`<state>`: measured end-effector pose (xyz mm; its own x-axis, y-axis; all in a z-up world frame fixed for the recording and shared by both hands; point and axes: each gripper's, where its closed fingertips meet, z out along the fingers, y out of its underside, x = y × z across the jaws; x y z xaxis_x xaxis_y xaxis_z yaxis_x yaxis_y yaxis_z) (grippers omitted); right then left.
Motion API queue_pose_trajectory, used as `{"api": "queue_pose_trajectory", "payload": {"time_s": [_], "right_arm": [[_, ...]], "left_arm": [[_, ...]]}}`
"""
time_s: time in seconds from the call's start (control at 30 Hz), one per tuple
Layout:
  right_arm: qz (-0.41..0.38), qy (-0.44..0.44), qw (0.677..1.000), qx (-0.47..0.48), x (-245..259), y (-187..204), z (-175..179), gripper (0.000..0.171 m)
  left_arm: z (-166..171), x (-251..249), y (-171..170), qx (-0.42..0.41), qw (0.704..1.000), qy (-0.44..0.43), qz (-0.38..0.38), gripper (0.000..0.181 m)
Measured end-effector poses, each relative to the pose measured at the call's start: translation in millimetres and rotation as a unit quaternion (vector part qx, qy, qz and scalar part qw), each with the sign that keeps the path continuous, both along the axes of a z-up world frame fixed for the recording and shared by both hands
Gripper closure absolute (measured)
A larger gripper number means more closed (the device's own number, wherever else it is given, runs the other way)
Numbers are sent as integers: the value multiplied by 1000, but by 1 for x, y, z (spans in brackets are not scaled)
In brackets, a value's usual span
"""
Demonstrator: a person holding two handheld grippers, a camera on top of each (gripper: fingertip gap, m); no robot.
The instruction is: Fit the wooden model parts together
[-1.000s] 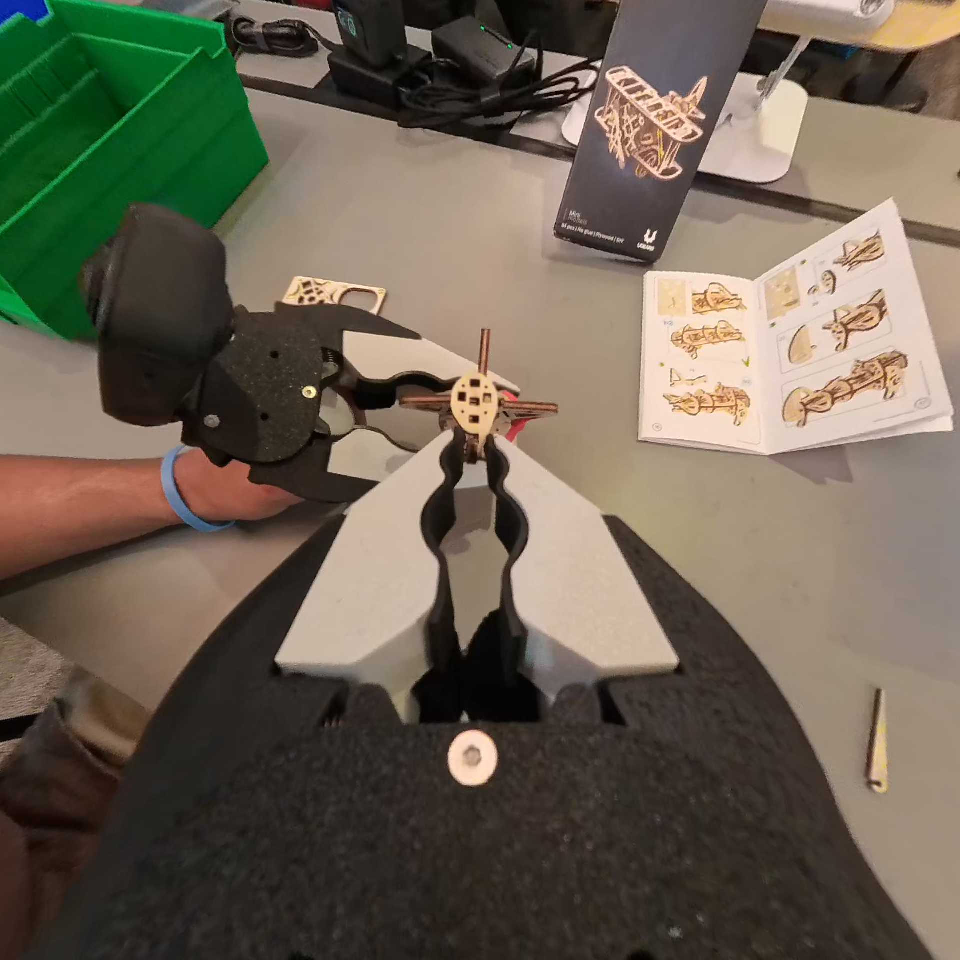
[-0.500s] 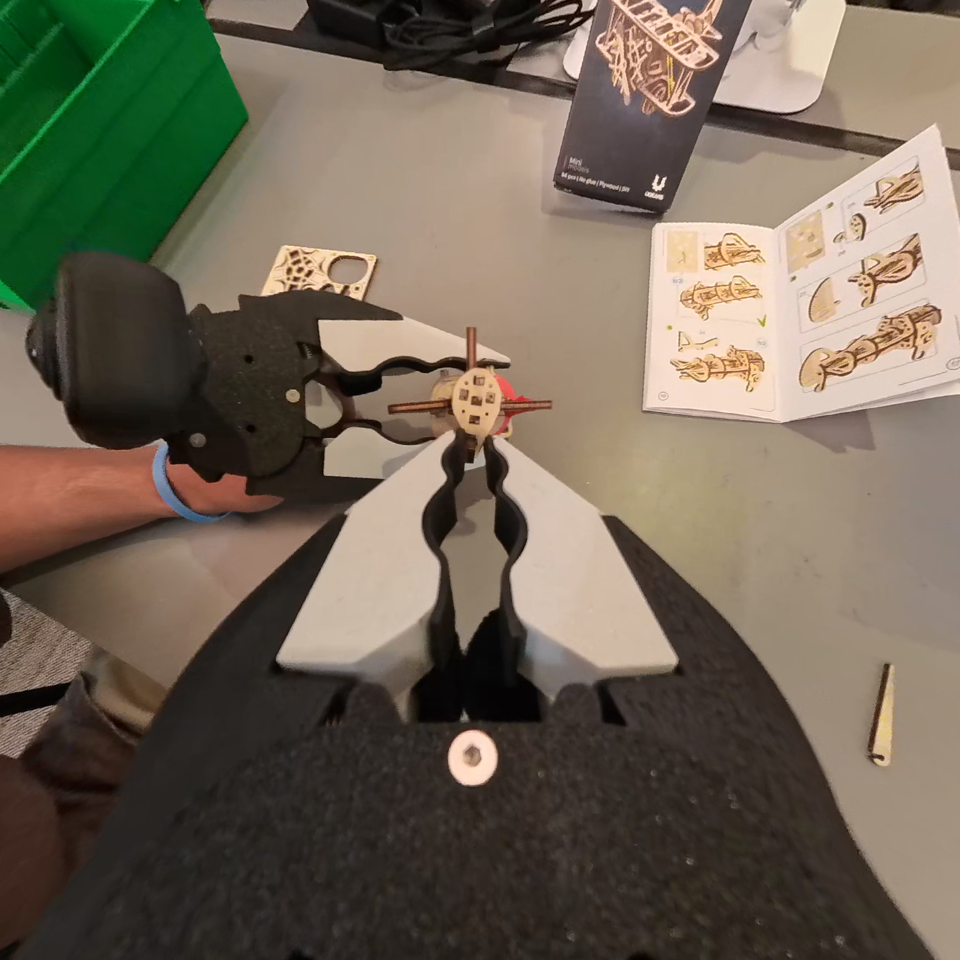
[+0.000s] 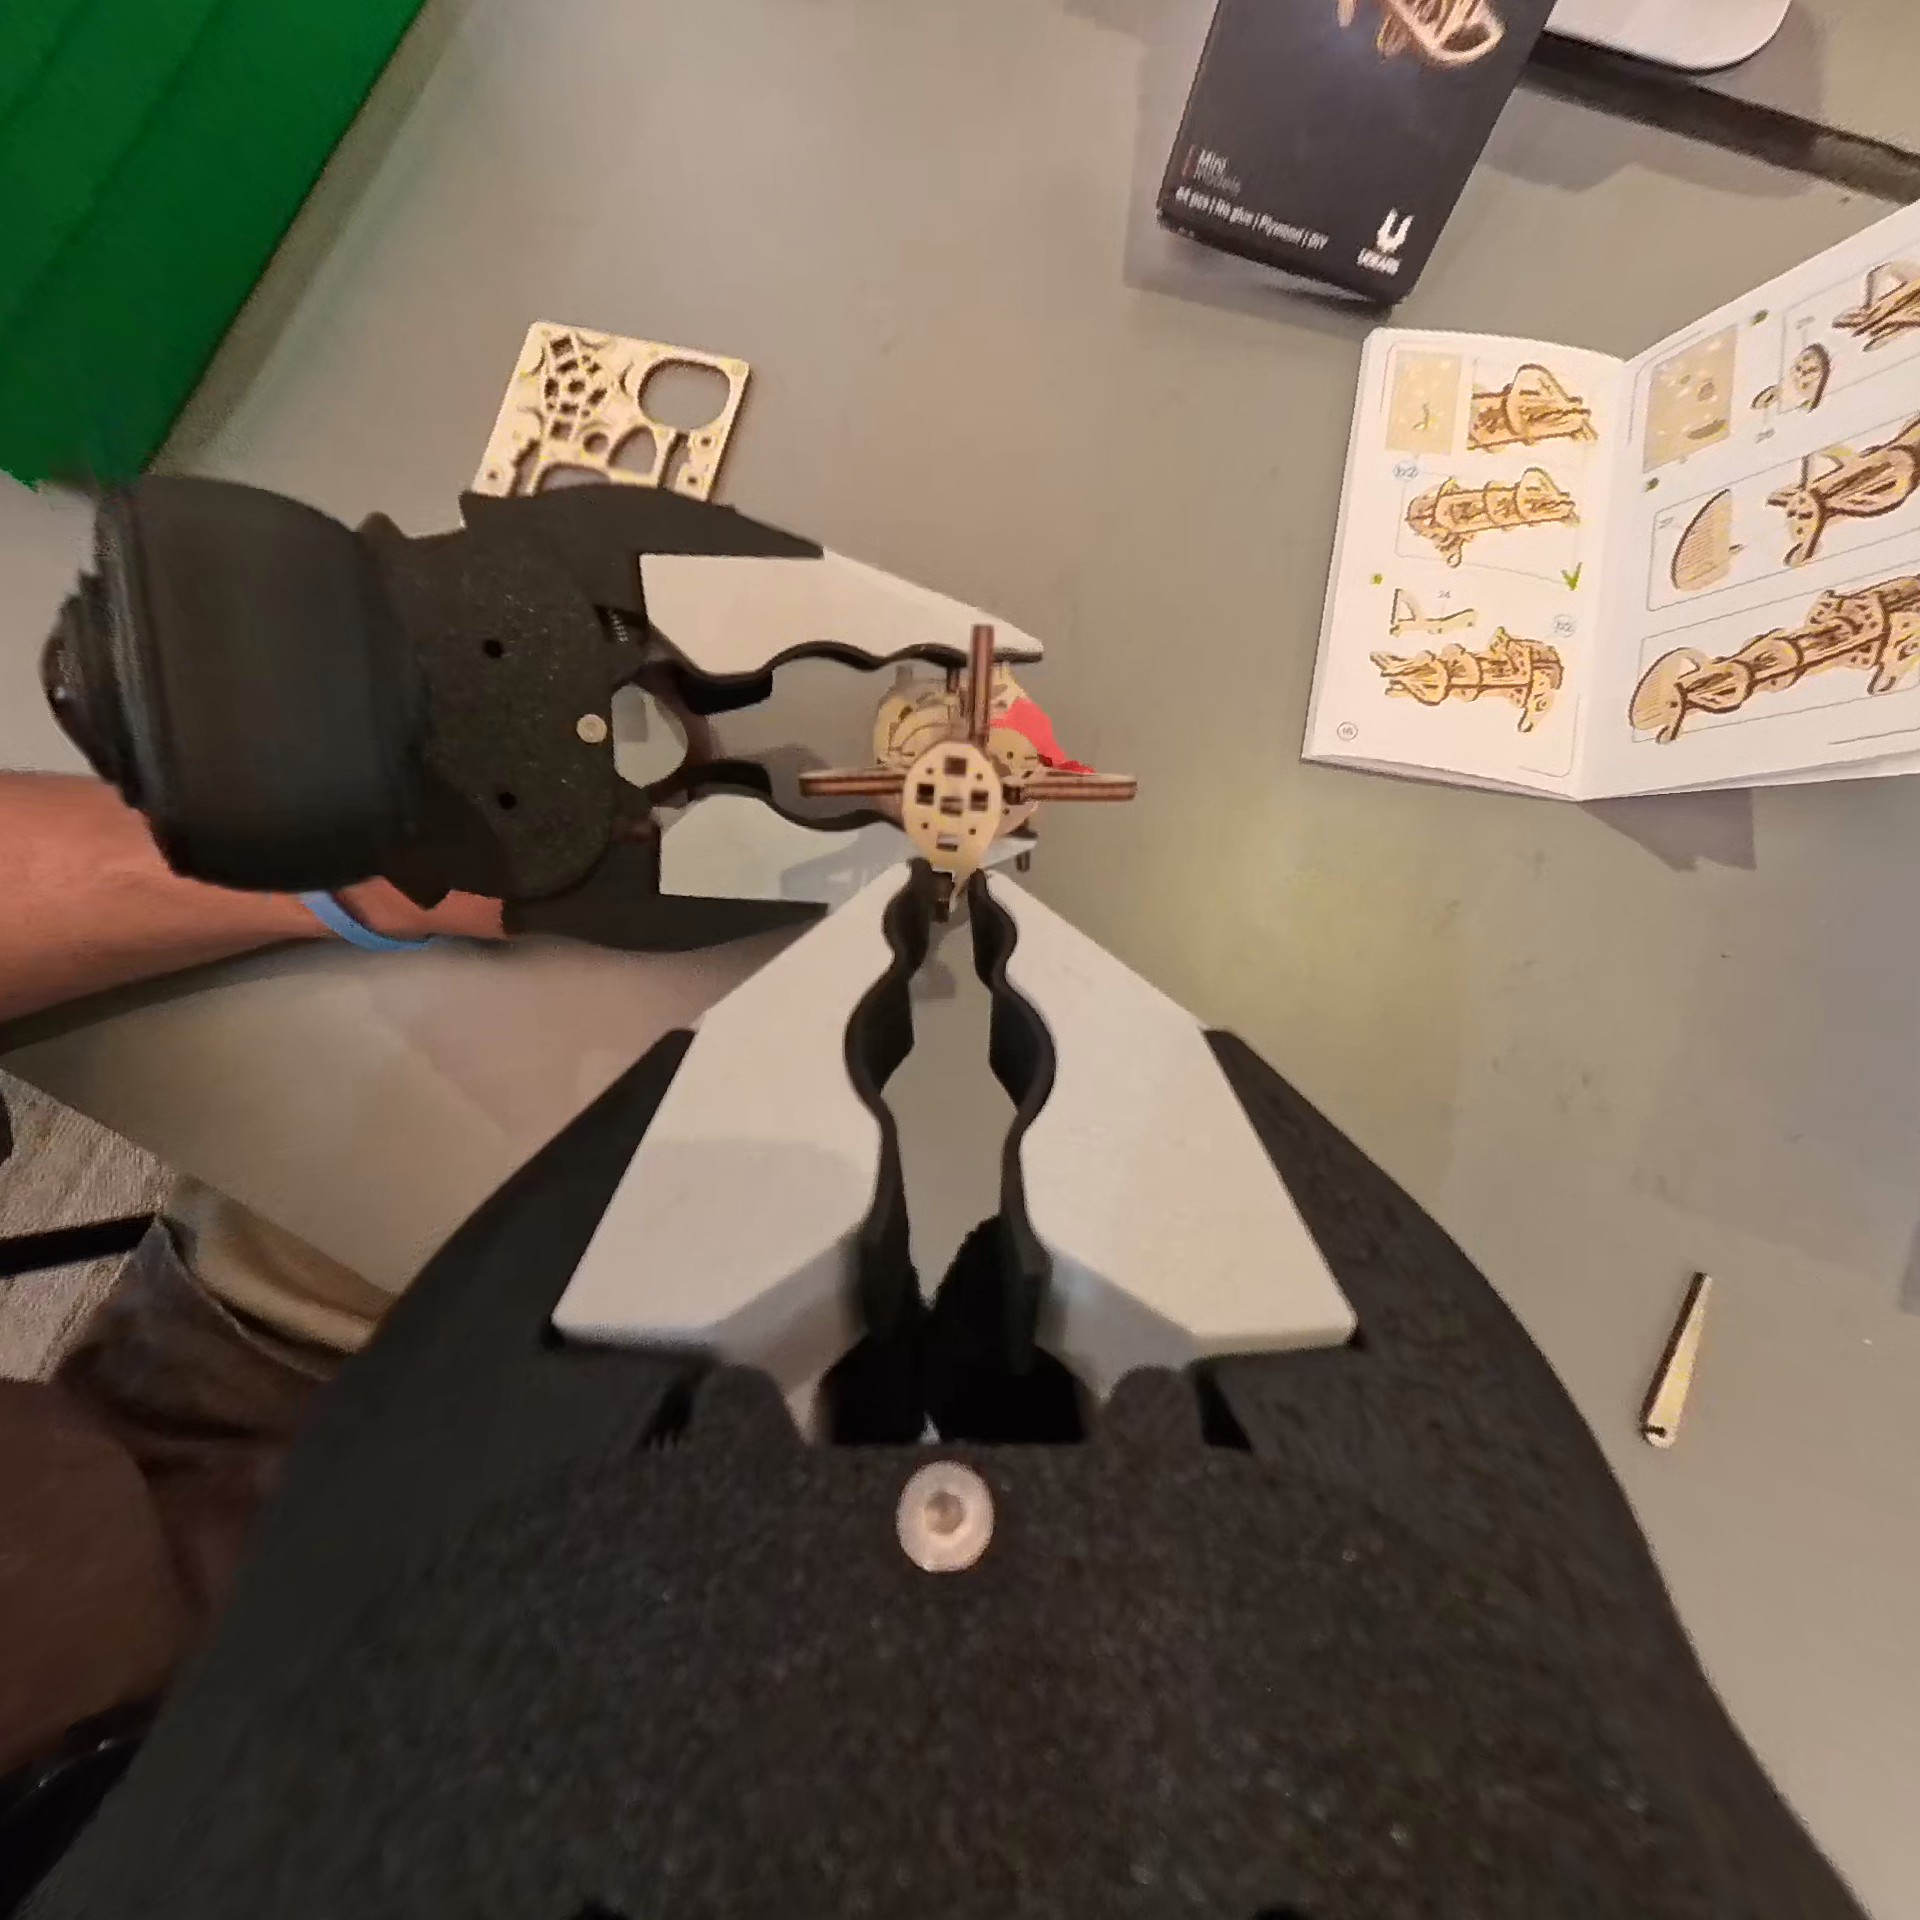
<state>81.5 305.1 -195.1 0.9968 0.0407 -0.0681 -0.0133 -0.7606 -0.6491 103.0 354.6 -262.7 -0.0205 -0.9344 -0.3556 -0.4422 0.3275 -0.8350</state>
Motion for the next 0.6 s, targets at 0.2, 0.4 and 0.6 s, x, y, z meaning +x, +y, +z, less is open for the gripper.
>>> {"api": "queue_pose_trajectory", "payload": {"time_s": [0.2, 0.4, 0.6], "right_arm": [[14, 1, 999, -47, 0, -7, -7, 165], [17, 3, 998, -57, 1, -11, -8, 165], [26, 34, 996, -79, -2, -20, -11, 165]], "left_arm": [[0, 0, 1, 44, 999, 3, 2, 138], [1, 1, 0, 74, 997, 3, 1, 137], [5, 1, 0, 135, 991, -5, -13, 137]]}}
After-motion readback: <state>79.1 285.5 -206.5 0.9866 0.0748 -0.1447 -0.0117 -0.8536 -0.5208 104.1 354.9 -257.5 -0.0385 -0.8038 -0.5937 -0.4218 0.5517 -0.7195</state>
